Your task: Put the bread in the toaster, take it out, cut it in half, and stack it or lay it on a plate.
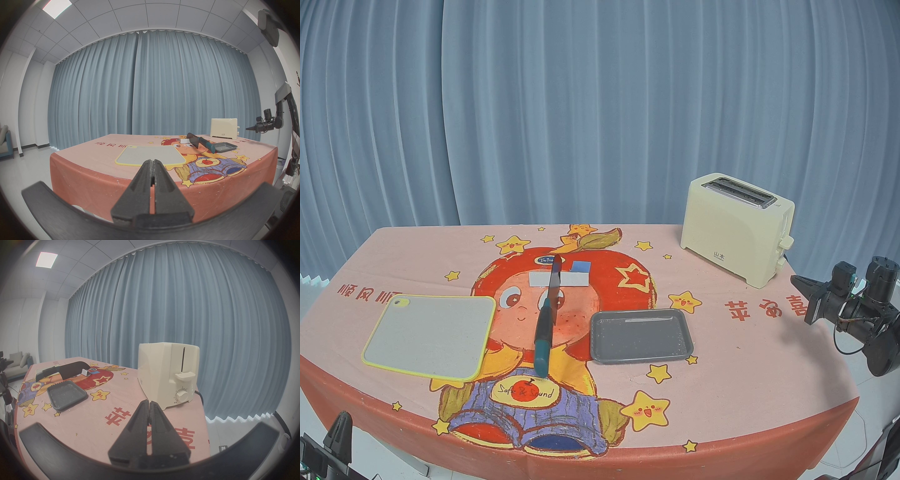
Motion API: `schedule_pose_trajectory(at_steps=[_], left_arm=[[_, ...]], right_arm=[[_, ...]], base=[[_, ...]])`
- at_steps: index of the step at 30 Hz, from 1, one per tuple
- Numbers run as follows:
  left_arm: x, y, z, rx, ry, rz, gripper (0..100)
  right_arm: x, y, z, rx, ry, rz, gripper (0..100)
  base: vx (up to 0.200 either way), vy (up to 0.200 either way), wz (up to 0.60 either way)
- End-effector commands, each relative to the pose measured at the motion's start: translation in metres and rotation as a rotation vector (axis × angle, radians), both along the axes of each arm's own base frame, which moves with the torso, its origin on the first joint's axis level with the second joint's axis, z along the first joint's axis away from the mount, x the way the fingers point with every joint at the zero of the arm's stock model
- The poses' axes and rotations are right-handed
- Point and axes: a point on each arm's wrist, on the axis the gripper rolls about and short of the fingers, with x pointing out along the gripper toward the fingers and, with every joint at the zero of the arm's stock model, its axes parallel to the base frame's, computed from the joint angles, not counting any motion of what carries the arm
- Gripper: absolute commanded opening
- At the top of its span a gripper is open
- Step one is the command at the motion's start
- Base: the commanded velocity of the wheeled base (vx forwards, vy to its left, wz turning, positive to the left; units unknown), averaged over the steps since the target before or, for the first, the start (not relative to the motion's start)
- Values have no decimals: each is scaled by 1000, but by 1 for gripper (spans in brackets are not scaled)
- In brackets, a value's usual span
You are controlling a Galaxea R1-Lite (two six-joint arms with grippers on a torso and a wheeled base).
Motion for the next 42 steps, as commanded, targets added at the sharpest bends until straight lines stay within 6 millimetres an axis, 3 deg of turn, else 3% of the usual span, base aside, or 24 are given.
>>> schedule_pose_trajectory(at_steps=[1, 24, 42], left_arm=[[1, 0, -5, -1, 18, 0, 0], [1, 0, -5, -1, 18, 0, 0], [1, 0, -5, 1, 19, 0, 0]], right_arm=[[1, -2, 0, 0, -2, -5, 0], [4, -5, -9, 3, 30, -18, 0], [31, -11, -11, 5, 1, -50, 0]], base=[[0, 0, 0], [0, 0, 0], [0, 0, 0]])
